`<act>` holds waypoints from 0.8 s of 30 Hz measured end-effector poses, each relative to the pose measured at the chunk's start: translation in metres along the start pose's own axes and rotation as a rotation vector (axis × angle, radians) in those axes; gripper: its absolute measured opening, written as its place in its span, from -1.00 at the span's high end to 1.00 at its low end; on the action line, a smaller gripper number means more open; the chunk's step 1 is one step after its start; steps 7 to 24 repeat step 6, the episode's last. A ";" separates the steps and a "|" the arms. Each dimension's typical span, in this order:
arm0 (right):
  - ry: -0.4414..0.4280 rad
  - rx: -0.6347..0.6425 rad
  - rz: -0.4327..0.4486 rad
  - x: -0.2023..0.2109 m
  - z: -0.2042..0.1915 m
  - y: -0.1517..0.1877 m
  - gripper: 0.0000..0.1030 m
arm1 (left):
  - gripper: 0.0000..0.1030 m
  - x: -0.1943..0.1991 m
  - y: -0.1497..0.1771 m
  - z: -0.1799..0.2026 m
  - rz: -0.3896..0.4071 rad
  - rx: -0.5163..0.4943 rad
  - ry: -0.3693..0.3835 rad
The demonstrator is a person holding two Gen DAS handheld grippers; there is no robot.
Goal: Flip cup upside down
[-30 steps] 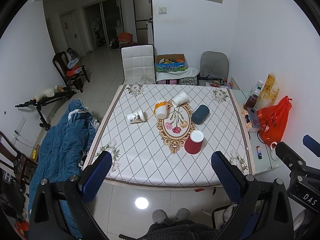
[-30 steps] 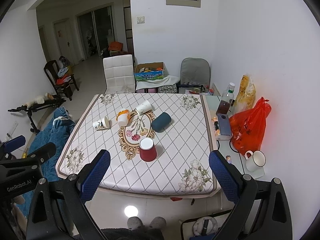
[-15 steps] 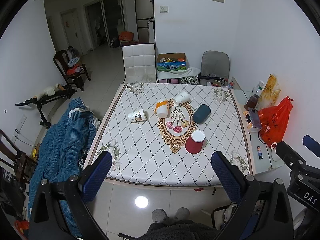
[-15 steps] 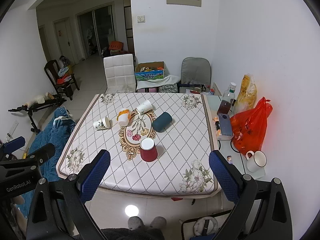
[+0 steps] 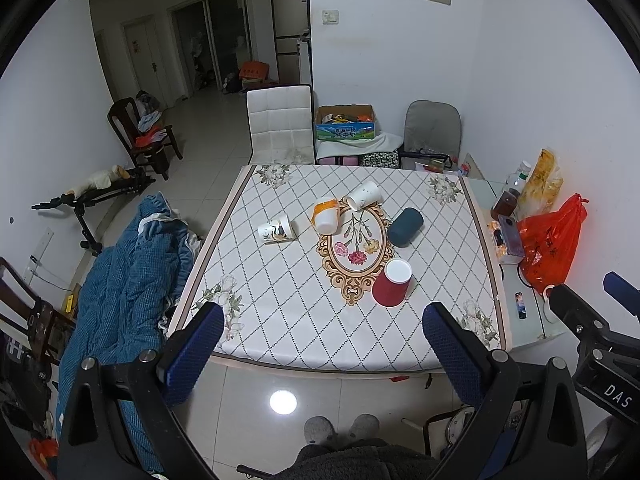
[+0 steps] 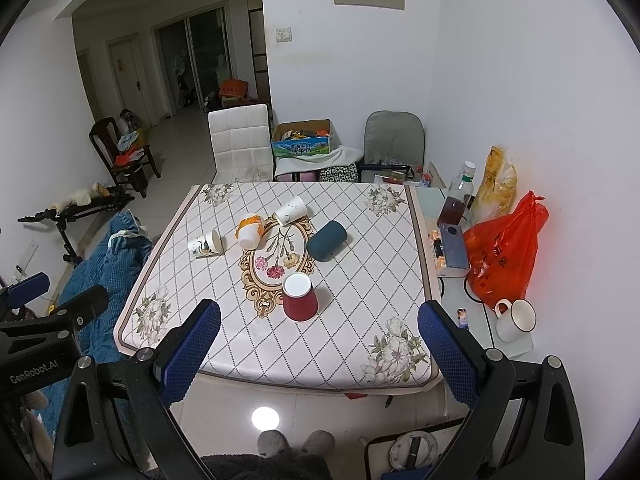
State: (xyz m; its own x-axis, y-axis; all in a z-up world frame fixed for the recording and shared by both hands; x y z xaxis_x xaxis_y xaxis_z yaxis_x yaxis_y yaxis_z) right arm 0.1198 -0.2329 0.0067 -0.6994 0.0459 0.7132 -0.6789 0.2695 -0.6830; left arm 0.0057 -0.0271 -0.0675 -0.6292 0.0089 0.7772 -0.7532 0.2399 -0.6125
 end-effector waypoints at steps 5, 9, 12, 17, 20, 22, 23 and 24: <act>-0.002 -0.004 -0.002 -0.001 0.000 -0.001 -0.96 | -0.97 -0.001 0.003 -0.002 0.001 0.008 0.002; -0.002 -0.002 -0.001 -0.001 0.000 -0.002 -0.96 | -0.97 -0.002 0.005 -0.003 0.001 0.012 0.002; -0.002 -0.002 -0.001 -0.001 0.000 -0.002 -0.96 | -0.97 -0.002 0.005 -0.003 0.001 0.012 0.002; -0.002 -0.002 -0.001 -0.001 0.000 -0.002 -0.96 | -0.97 -0.002 0.005 -0.003 0.001 0.012 0.002; -0.002 -0.002 -0.001 -0.001 0.000 -0.002 -0.96 | -0.97 -0.002 0.005 -0.003 0.001 0.012 0.002; -0.002 -0.002 -0.001 -0.001 0.000 -0.002 -0.96 | -0.97 -0.002 0.005 -0.003 0.001 0.012 0.002; -0.002 -0.002 -0.001 -0.001 0.000 -0.002 -0.96 | -0.97 -0.002 0.005 -0.003 0.001 0.012 0.002; -0.002 -0.002 -0.001 -0.001 0.000 -0.002 -0.96 | -0.97 -0.002 0.005 -0.003 0.001 0.012 0.002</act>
Point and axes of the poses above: each gripper's, at about its wrist camera, not at the fingertips, and x roughly against the way its jaws point, z to its right, y to its underside, the point moved 7 cm from there along -x, roughly the way its jaws point, and after that the axes turned 13 degrees about -x, right-handed, at the moved point
